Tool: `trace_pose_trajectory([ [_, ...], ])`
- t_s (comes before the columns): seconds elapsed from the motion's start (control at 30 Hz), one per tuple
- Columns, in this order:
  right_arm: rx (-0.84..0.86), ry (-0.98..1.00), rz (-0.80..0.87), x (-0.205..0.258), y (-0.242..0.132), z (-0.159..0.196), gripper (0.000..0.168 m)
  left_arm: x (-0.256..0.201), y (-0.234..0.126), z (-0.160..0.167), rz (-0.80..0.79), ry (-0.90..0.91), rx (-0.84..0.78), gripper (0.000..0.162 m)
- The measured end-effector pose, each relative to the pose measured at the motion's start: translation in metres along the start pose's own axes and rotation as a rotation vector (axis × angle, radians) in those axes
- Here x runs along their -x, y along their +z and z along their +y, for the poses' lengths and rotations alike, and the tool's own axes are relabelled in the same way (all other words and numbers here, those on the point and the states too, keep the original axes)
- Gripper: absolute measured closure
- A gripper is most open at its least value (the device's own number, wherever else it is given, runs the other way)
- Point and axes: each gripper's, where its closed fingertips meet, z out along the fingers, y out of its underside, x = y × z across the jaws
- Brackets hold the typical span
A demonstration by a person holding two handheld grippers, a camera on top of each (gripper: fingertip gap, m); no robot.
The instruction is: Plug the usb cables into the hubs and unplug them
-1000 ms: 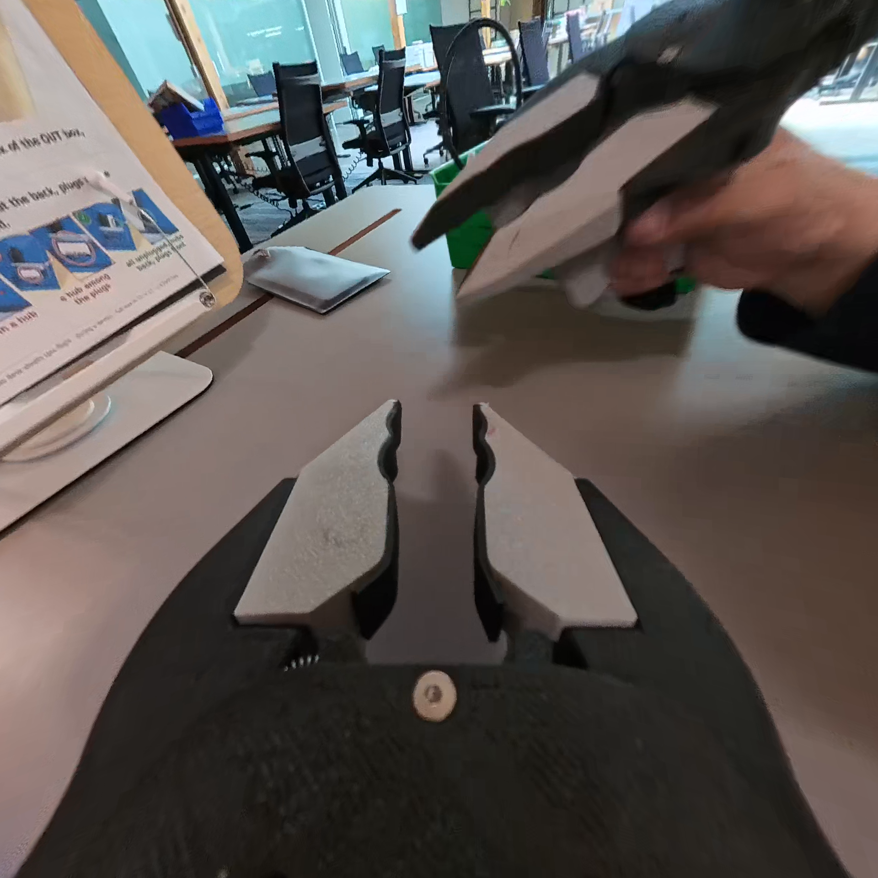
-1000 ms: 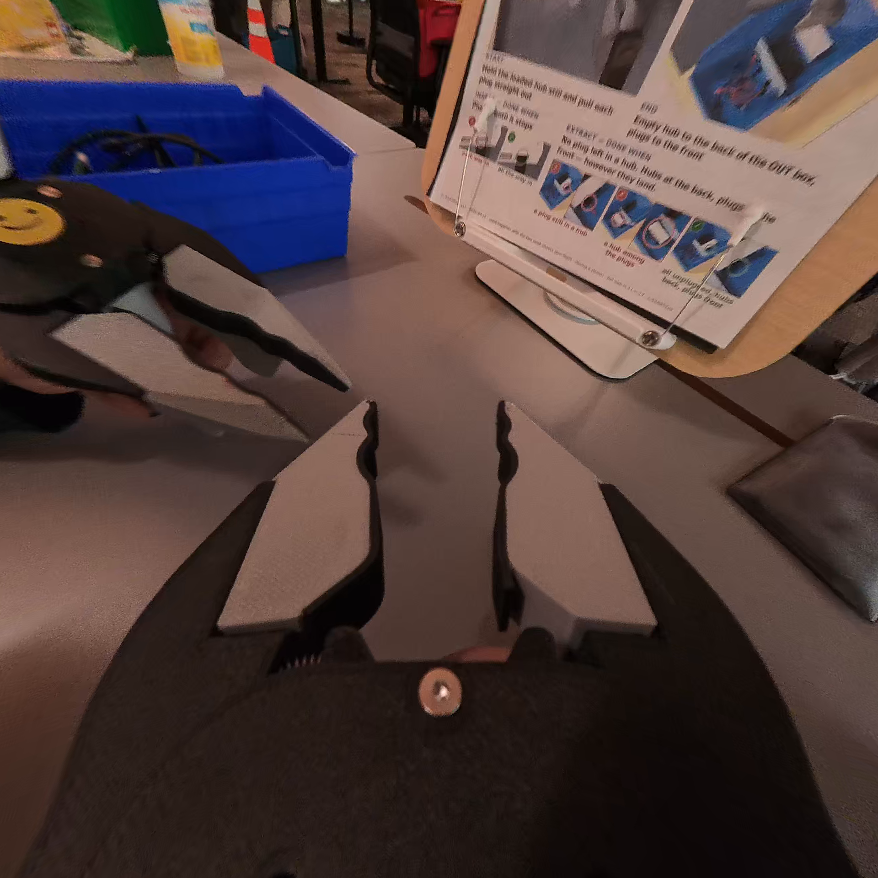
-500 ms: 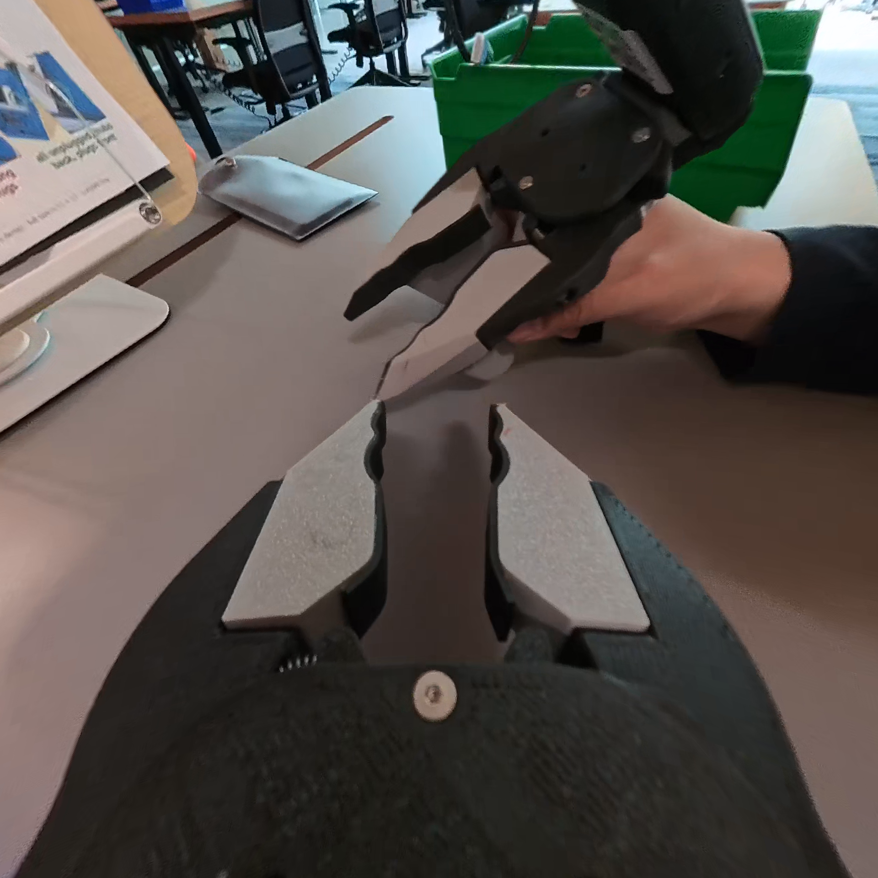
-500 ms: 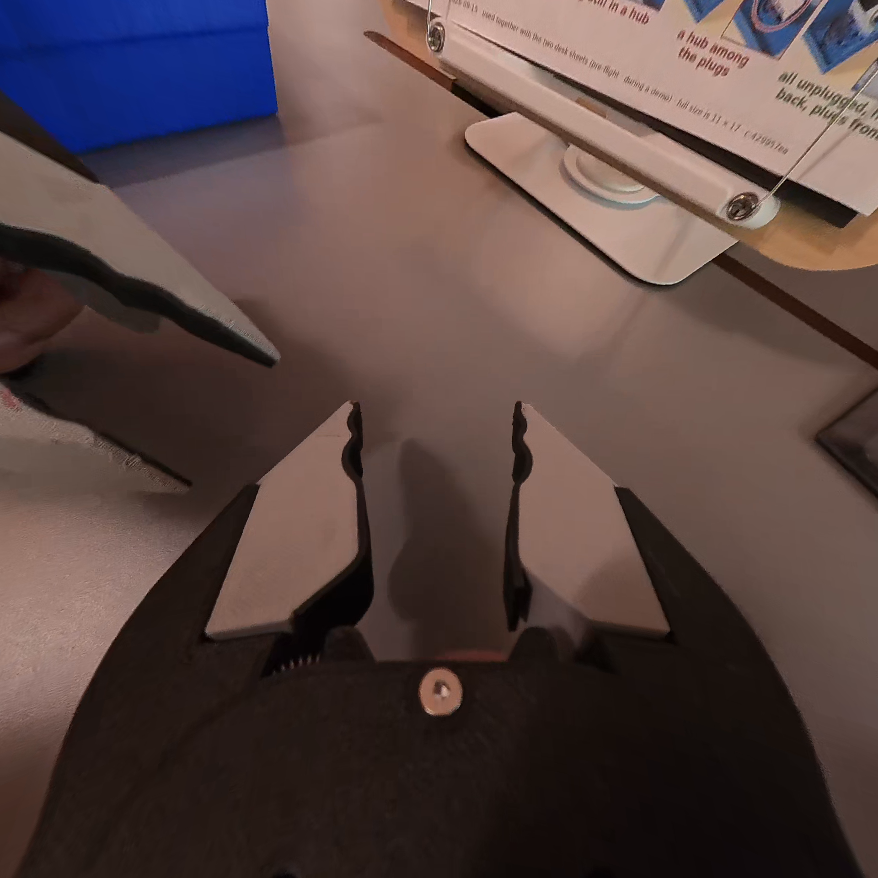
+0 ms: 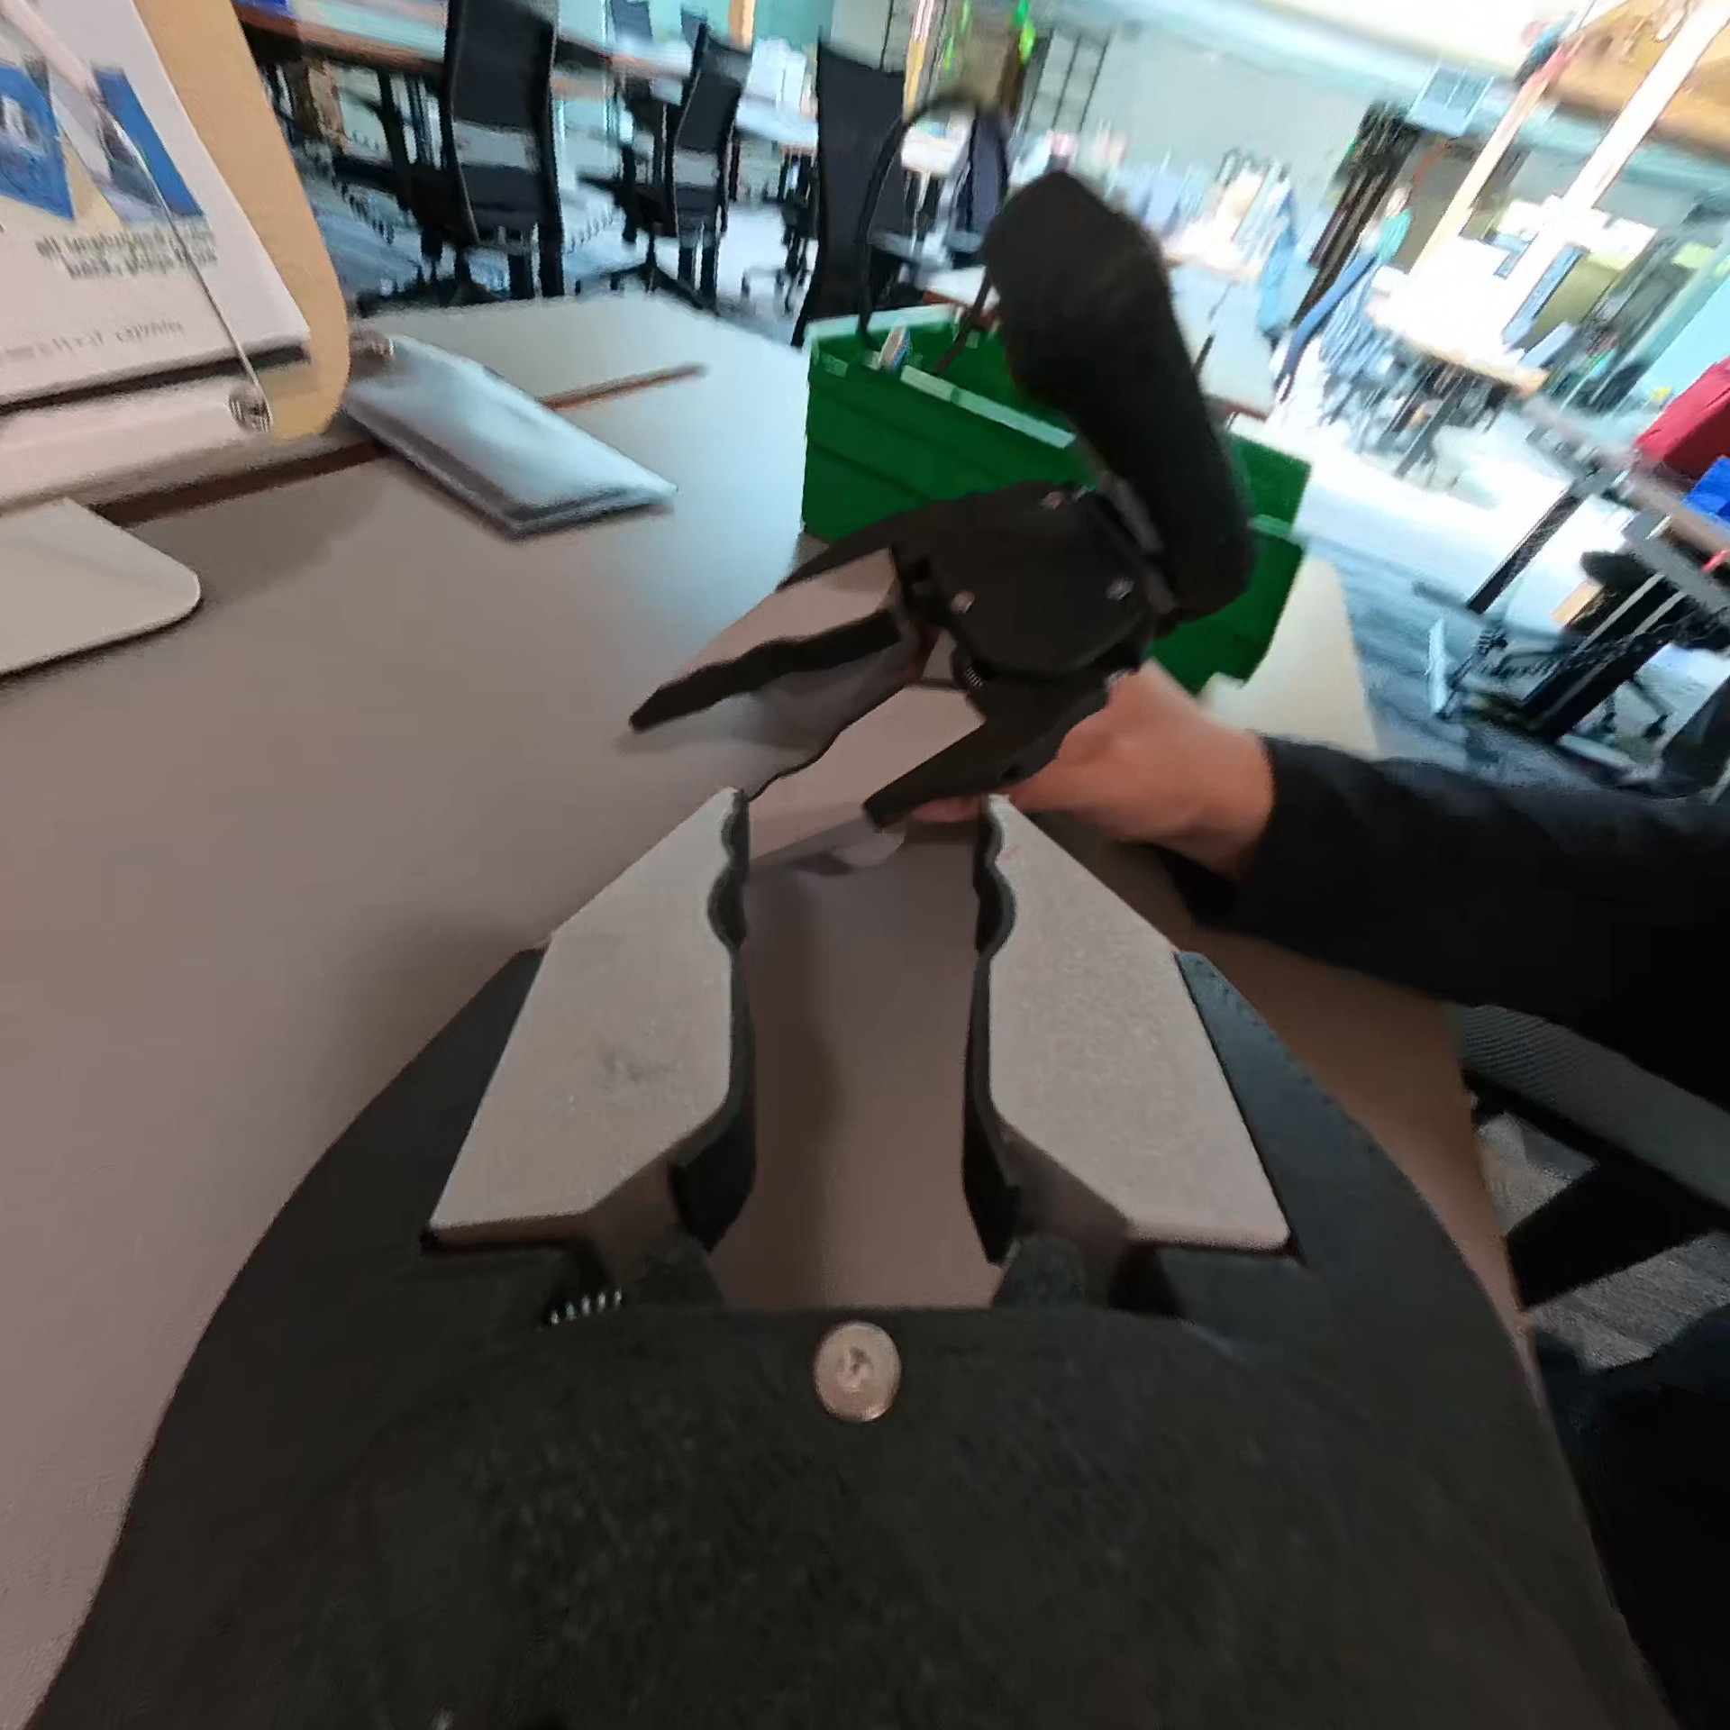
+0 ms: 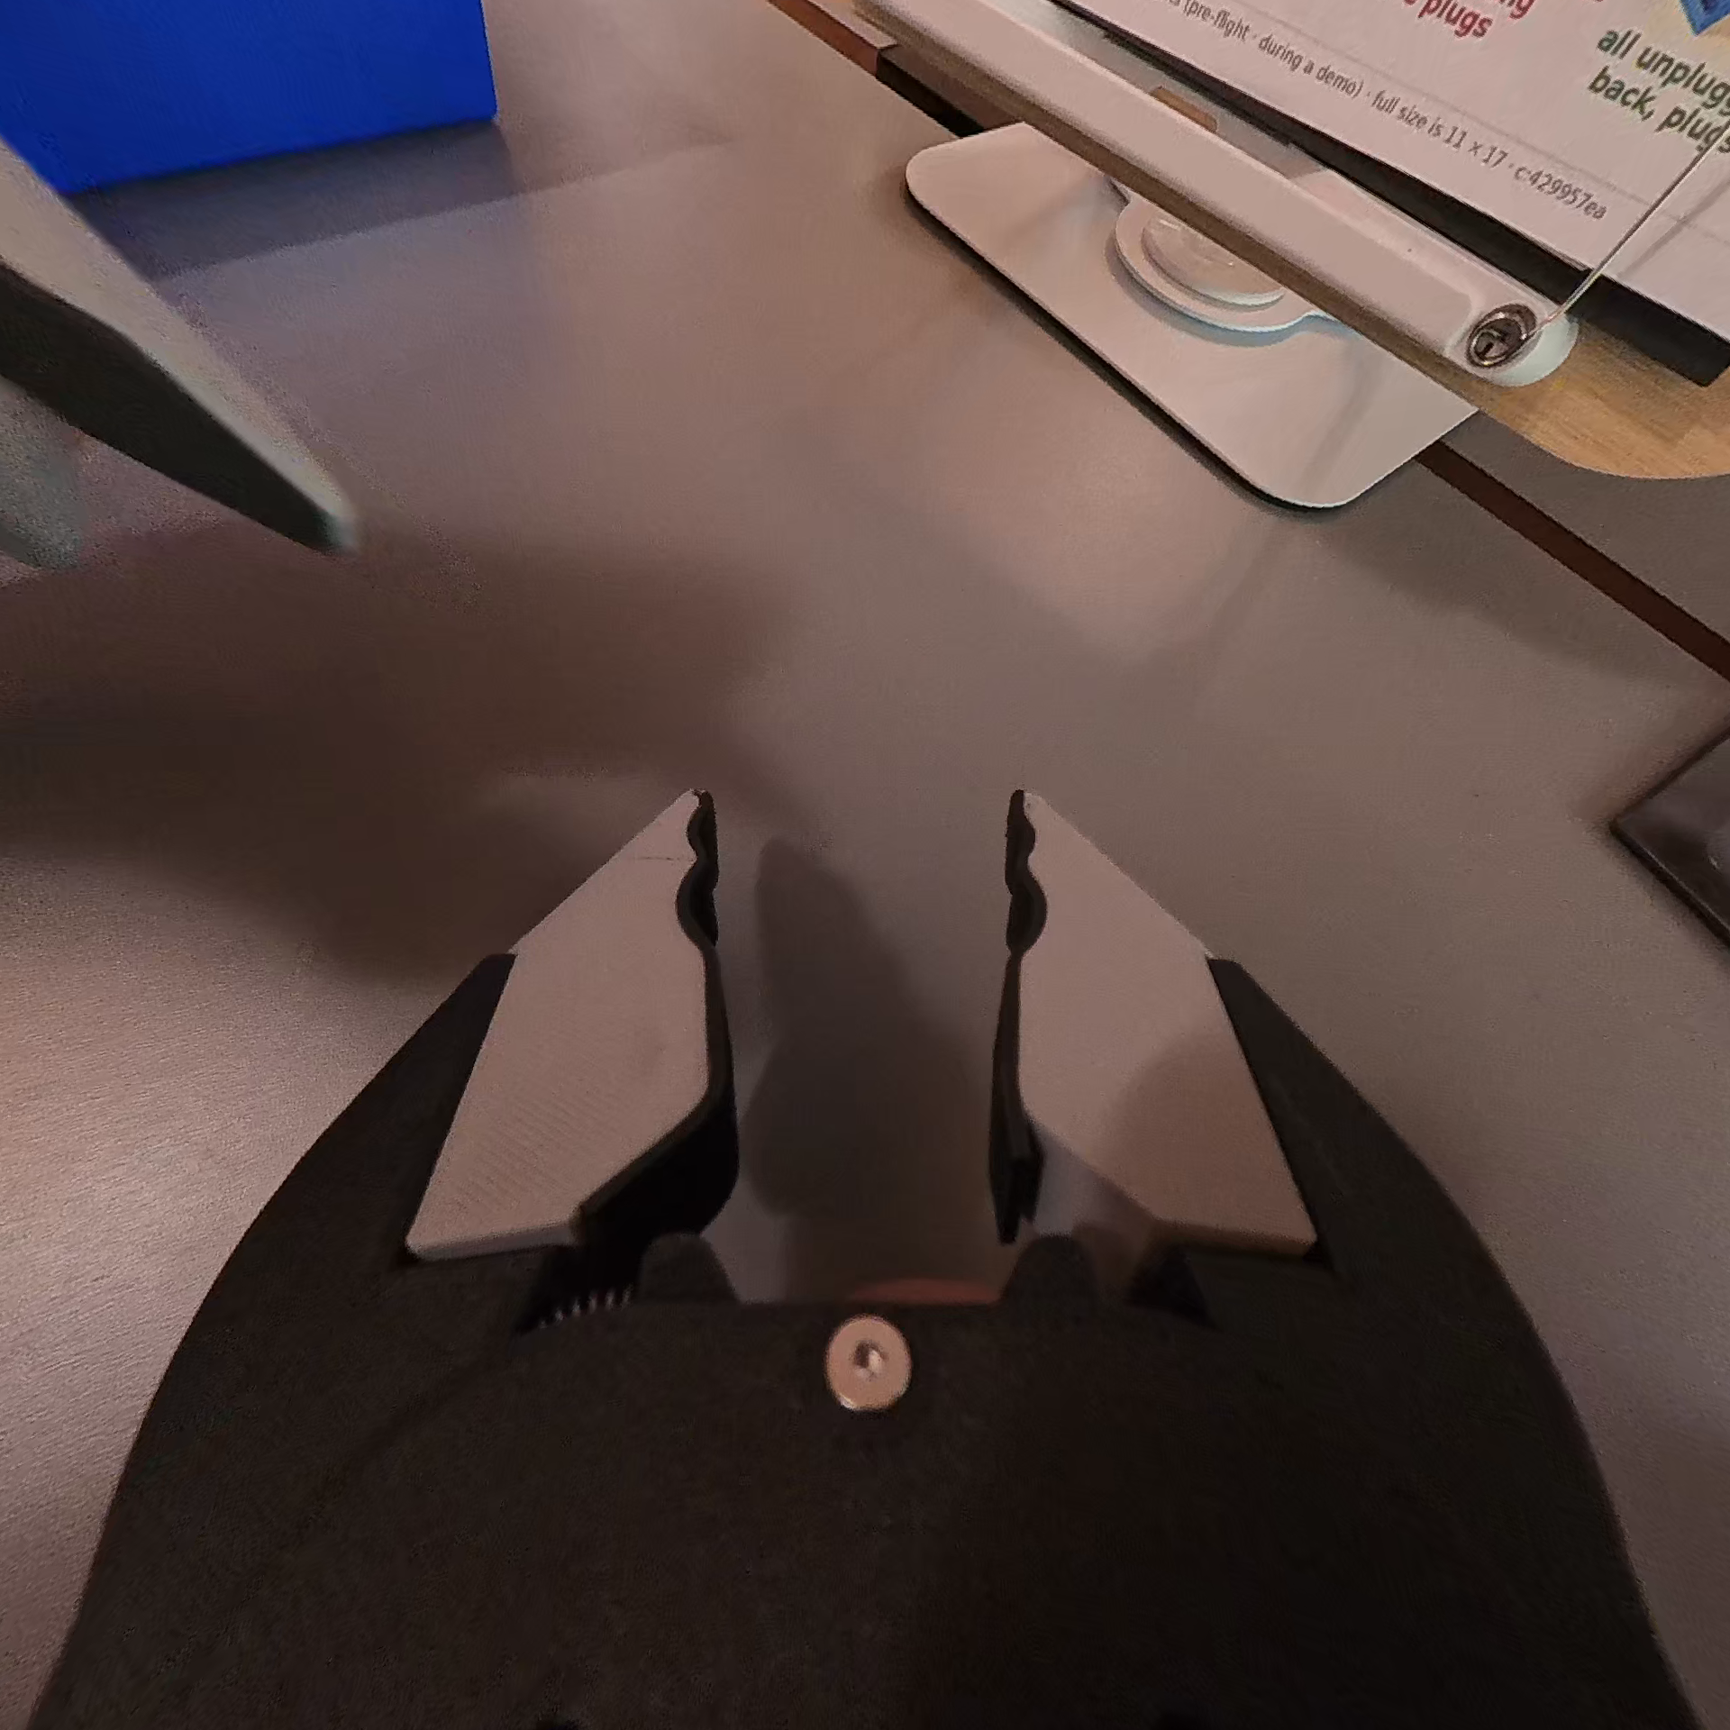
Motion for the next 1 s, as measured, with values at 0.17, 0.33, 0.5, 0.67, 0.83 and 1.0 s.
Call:
trace_pose_trajectory([
  [0.17,0.007,0.037,-0.018,-0.002,0.001,0.001,0.110,-0.027,-0.027,-0.034,0.051,-0.030,-0.068,0.121],
  [0.33,0.011,0.033,-0.031,0.000,0.001,0.002,0.111,-0.020,-0.099,-0.102,-0.063,0.074,-0.049,0.120],
  [0.5,0.061,0.030,-0.050,0.002,0.006,0.009,0.112,0.096,-0.188,-0.096,-0.500,0.156,0.303,0.118],
  [0.67,0.082,0.052,-0.068,0.002,0.008,0.012,0.112,0.173,-0.240,-0.034,-0.658,-0.037,0.593,0.127],
  [0.83,0.081,0.058,-0.069,0.002,0.008,0.012,0.113,0.198,-0.248,0.010,-0.699,-0.019,0.847,0.123],
  [1.0,0.088,0.062,-0.081,0.003,0.008,0.013,0.114,0.216,-0.253,0.023,-0.739,0.037,0.968,0.159],
])
